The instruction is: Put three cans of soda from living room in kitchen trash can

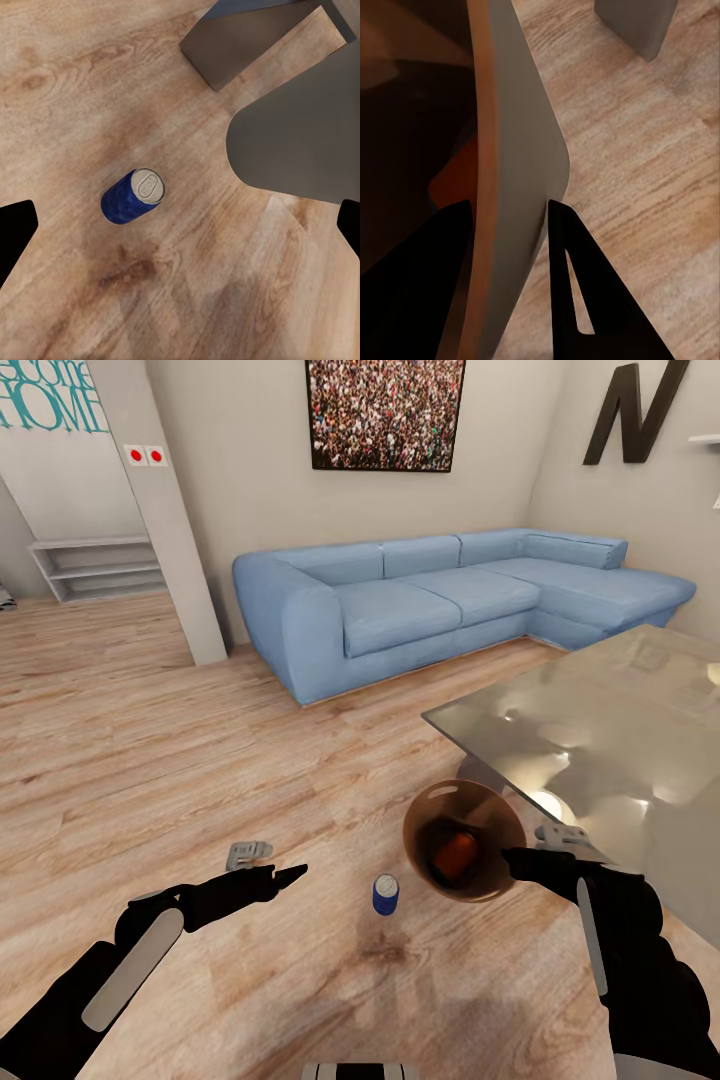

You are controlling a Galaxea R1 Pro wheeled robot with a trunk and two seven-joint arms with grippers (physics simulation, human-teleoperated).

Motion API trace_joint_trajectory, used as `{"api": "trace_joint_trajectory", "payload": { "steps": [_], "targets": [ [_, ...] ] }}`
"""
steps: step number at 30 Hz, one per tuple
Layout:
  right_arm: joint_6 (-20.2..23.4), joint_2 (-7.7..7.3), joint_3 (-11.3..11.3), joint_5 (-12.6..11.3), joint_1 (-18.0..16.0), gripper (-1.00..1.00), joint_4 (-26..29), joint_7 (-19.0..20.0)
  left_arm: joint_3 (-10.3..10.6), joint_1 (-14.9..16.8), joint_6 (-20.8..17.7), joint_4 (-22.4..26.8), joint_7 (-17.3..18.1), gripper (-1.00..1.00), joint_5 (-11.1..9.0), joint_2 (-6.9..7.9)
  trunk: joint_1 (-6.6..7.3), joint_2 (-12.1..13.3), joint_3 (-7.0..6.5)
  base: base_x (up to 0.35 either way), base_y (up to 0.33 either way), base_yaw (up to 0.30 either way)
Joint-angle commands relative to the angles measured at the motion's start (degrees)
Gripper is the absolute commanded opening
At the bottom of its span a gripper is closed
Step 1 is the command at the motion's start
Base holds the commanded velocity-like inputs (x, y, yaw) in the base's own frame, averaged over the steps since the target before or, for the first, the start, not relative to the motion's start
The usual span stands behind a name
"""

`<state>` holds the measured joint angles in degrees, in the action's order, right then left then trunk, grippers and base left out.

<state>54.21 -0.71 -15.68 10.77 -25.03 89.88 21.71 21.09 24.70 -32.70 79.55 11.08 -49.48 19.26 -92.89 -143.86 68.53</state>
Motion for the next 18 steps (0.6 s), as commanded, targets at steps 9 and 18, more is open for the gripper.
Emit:
{"api": "trace_joint_trajectory", "payload": {
  "steps": [9, 18],
  "targets": [
    [-0.2, 0.00, 0.0, -1.1, 0.0, -1.00, 0.0, 0.1, 0.0, 0.0, 0.0, 0.0, 0.0, 1.00, 0.0, 0.00, 0.01, 0.0, 0.47, 0.000, 0.000, 0.000],
    [-0.3, 0.04, 0.0, -1.1, 0.0, -1.00, 0.0, 0.1, 0.0, 0.0, 0.0, 0.0, 0.0, 1.00, 0.0, -0.02, 0.01, 0.0, 1.24, 0.000, 0.000, 0.000]
  ]
}}
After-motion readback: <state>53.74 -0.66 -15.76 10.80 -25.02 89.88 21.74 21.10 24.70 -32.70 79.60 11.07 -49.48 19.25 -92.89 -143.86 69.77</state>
